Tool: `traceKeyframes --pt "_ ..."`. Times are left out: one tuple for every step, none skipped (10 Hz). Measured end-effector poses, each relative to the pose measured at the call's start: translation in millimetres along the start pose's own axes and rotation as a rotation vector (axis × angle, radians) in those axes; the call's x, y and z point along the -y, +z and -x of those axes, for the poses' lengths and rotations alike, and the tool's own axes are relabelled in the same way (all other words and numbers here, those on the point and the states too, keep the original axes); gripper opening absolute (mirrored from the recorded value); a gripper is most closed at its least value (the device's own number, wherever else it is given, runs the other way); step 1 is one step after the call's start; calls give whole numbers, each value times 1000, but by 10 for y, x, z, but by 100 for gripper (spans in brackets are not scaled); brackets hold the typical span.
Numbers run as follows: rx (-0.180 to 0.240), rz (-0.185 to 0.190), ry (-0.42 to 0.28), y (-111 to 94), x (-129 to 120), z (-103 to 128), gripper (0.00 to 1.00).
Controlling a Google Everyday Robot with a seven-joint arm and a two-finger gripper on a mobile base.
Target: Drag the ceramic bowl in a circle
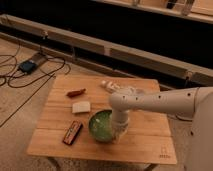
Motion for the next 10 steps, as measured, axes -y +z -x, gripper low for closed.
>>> traceKeyframes --pt "-4 -17 -3 -49 39 -18 17" --pt "-3 -43 -8 -113 98 -36 27" --pt "6 -71 -14 -174 138 -44 39" --pt "11 -86 -19 -199 146 -48 47" --pt "17 -101 -26 -219 147 -49 60" --pt "18 -107 -30 -227 132 -56 70" --pt "20 -109 -28 -229 109 -69 77" --pt "21 -110 -24 -231 98 -79 80" --pt "21 -109 -26 -230 100 -75 80" --pt "20 -109 -28 -230 112 -65 80"
